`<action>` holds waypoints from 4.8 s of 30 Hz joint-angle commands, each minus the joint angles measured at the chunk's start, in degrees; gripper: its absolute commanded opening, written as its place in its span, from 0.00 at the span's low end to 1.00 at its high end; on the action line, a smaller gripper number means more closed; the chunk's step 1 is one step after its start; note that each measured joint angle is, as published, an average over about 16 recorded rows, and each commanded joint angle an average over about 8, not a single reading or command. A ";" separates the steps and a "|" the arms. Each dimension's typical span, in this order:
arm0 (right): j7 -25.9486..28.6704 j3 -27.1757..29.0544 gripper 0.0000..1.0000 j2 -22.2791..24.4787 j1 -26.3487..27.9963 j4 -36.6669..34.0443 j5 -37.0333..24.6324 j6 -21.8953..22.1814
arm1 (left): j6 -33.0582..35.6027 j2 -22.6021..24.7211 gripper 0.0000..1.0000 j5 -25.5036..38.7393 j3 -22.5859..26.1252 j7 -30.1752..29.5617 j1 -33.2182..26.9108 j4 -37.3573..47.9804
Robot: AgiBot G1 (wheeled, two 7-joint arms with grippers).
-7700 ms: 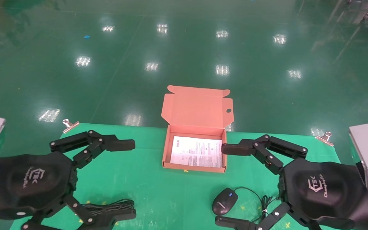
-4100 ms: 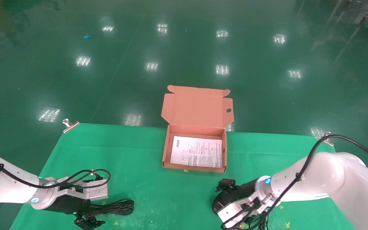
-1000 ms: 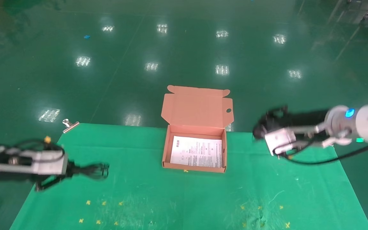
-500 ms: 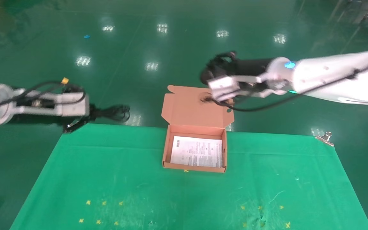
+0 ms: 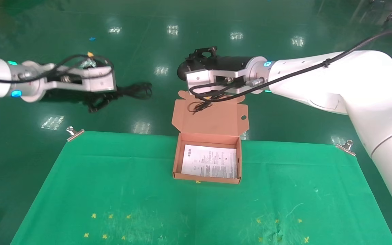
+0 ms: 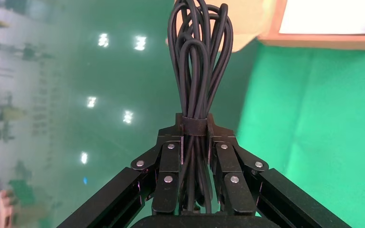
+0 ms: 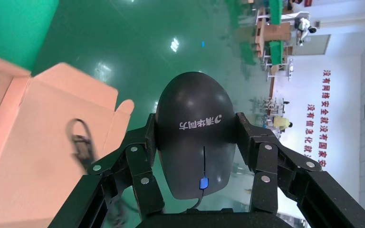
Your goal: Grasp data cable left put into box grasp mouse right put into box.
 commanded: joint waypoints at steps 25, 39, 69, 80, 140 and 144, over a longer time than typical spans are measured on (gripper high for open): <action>-2.25 -1.87 0.00 -0.70 -6.98 -2.23 8.81 -0.25 | 1.55 -5.70 0.00 1.42 0.41 0.30 3.26 -7.45; 2.71 -4.35 0.00 -0.83 -12.84 -2.57 11.62 1.11 | 2.08 -7.27 0.00 2.36 0.46 -3.22 4.92 -12.06; 12.08 -10.99 1.00 -0.89 -17.54 -6.77 15.79 8.62 | 2.11 -7.40 0.00 2.55 0.49 -3.72 5.18 -12.79; 13.11 -11.32 1.00 0.93 -17.84 -4.07 16.49 9.73 | 1.18 -4.49 0.00 2.75 1.72 -2.57 6.76 -13.88; 38.72 -15.81 1.00 35.54 -22.54 38.15 4.16 23.23 | -32.52 20.66 1.00 -8.45 33.80 -4.25 9.93 4.07; 38.48 -15.61 1.00 35.63 -22.16 38.68 4.02 23.47 | -31.49 17.62 1.00 -9.66 33.33 -5.42 9.49 0.93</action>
